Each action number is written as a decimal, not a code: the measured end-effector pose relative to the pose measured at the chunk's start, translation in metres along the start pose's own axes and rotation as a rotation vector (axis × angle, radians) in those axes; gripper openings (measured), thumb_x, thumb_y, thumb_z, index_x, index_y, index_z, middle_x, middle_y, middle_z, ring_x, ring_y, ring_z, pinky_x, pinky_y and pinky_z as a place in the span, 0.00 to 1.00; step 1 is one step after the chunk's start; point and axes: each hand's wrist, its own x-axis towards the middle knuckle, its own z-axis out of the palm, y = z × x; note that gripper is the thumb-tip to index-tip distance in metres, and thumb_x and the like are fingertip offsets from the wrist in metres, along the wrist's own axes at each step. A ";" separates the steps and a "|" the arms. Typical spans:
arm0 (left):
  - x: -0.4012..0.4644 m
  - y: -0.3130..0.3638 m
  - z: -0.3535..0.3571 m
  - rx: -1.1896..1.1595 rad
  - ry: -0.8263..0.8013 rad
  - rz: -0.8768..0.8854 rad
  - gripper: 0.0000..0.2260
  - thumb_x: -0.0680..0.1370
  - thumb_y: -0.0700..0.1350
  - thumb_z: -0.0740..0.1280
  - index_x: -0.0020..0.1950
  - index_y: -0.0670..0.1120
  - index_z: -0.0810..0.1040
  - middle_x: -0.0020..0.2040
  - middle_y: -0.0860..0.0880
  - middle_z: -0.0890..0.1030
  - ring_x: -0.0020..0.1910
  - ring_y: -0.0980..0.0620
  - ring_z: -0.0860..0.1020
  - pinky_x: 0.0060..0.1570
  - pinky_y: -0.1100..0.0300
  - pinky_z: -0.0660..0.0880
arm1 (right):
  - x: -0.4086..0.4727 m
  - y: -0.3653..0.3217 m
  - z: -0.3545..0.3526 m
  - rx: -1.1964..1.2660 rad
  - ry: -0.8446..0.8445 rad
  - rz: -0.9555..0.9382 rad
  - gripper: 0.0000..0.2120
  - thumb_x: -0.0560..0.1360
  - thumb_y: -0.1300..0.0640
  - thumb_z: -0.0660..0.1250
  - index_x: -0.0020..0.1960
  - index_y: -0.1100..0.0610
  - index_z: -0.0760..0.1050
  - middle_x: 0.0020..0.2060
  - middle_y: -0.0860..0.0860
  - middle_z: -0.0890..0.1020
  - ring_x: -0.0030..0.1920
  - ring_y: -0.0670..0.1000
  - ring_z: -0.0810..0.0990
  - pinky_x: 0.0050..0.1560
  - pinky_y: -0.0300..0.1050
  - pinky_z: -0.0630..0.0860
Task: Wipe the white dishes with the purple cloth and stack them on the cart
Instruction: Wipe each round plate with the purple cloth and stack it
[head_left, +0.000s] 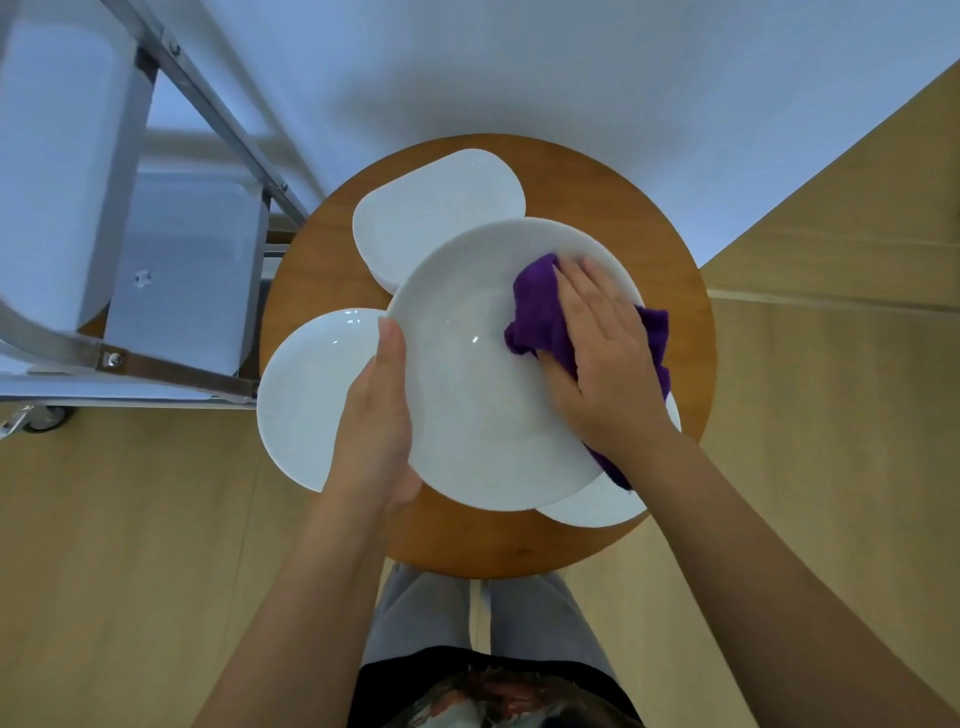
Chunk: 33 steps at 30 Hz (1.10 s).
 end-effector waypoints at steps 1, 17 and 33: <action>-0.001 0.001 0.001 -0.001 -0.002 -0.003 0.17 0.65 0.67 0.61 0.49 0.64 0.77 0.44 0.55 0.85 0.46 0.51 0.84 0.43 0.49 0.81 | 0.000 0.002 0.003 -0.027 -0.002 -0.025 0.24 0.76 0.60 0.63 0.70 0.65 0.65 0.68 0.60 0.70 0.71 0.59 0.63 0.70 0.55 0.59; 0.003 -0.005 0.005 -0.116 0.123 -0.206 0.29 0.66 0.67 0.63 0.63 0.54 0.74 0.57 0.45 0.81 0.56 0.42 0.79 0.57 0.39 0.75 | -0.081 -0.017 0.020 0.083 -0.457 -0.273 0.32 0.68 0.46 0.72 0.67 0.60 0.72 0.65 0.50 0.75 0.68 0.48 0.70 0.70 0.45 0.60; 0.025 -0.019 0.002 0.111 0.217 -0.167 0.24 0.76 0.63 0.61 0.65 0.50 0.73 0.63 0.50 0.76 0.61 0.48 0.75 0.60 0.51 0.73 | -0.042 -0.008 -0.048 1.539 -0.125 0.732 0.24 0.58 0.63 0.75 0.54 0.56 0.77 0.48 0.55 0.84 0.48 0.56 0.83 0.40 0.47 0.80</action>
